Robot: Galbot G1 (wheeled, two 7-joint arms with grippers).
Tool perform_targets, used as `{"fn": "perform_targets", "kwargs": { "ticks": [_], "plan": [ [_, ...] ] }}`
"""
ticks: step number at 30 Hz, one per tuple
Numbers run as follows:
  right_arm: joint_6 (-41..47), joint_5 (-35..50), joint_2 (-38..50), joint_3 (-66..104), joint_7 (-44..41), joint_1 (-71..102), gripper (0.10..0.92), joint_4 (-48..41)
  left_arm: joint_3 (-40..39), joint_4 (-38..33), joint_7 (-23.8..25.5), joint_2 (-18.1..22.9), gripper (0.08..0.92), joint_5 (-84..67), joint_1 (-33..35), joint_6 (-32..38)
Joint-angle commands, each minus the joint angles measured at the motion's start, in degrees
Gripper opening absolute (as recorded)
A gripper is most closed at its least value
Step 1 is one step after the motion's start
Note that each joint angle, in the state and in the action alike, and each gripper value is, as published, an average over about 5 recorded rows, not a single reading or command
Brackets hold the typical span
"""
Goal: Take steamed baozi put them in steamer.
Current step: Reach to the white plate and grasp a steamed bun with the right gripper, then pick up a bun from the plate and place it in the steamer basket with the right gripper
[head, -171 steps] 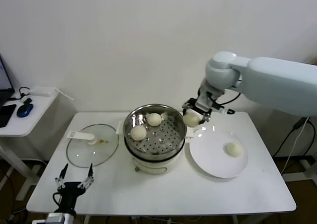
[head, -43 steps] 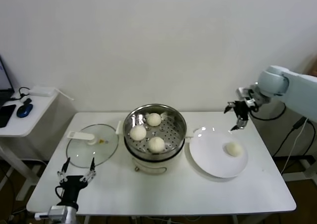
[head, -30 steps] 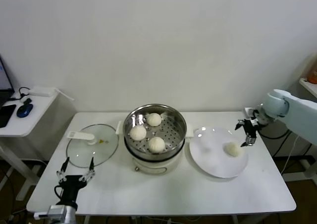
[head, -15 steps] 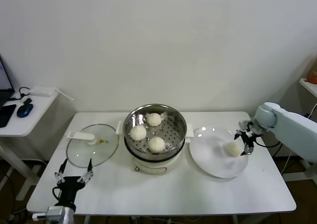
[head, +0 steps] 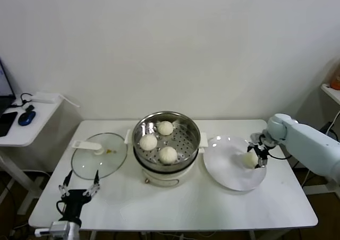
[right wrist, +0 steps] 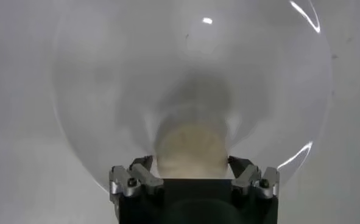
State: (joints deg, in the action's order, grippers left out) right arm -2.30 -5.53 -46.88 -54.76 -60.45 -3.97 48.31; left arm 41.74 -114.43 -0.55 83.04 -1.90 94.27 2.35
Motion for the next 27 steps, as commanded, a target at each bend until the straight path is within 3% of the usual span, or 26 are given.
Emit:
{"fn": "perform_targets", "kwargs": {
  "ticks": [1,8,20,27],
  "plan": [
    [-0.9,-2.1,-1.5,1.7,-0.4,1.2,0.823,-2.1,-0.1,0.1,0.0,0.0,0.823,0.1,-0.1,0.0],
    [-0.6,-2.1,-1.6,2.0,-0.8,1.3,0.806,-1.8,-0.3,0.2,0.0,0.0,0.823,0.2,-0.3,-0.2],
    [-0.1,-0.5,-1.1,1.3,-1.0,-0.2,0.682,-0.9,-0.1,0.3,0.0,0.0,0.823,0.2,-0.3,-0.2],
    [6.0,14.2,0.5,-7.7,-0.8,-10.8,0.679,3.8,-0.2,0.1,0.0,0.1,0.823,0.2,-0.3,-0.2]
  ]
}}
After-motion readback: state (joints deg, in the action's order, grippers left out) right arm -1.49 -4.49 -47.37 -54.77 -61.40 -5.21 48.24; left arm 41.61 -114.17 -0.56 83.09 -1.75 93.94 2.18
